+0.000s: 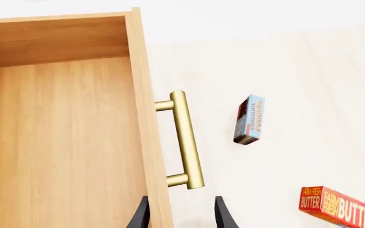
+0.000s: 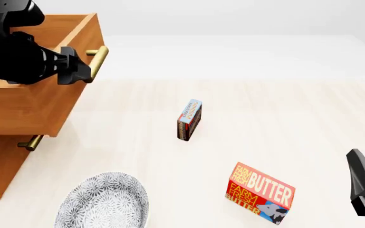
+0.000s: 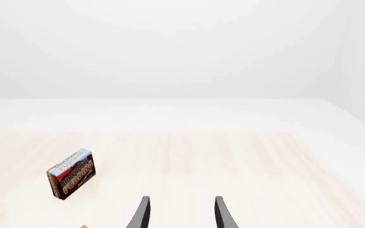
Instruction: Put the chocolate pudding in the top drawer of the cabinet and close it.
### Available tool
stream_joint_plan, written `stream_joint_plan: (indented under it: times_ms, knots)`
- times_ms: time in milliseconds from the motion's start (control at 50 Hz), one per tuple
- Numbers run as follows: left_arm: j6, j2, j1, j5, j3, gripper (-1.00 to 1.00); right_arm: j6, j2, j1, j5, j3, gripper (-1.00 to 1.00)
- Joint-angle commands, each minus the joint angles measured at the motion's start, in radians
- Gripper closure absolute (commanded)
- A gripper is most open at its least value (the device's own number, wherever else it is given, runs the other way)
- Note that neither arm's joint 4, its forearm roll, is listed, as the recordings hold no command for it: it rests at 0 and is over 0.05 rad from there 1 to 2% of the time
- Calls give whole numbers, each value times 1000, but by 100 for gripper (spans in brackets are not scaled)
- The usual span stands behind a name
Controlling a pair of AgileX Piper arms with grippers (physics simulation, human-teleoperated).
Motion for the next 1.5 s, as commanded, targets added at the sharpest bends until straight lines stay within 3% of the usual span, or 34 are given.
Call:
stream_joint_plan:
  times_ms: [20,200,880,1500]
  knots:
    - [3,19,-33,-6,-9,-100,0,0,0,0,0,-100]
    - [-23,7,-74,-23,21,-100,0,0,0,0,0,-100]
    - [-15,14,-127,-15,-27,-100,0,0,0,0,0,-100]
    - [118,-32,-153,-7,-154,-100,0,0,0,0,0,-100]
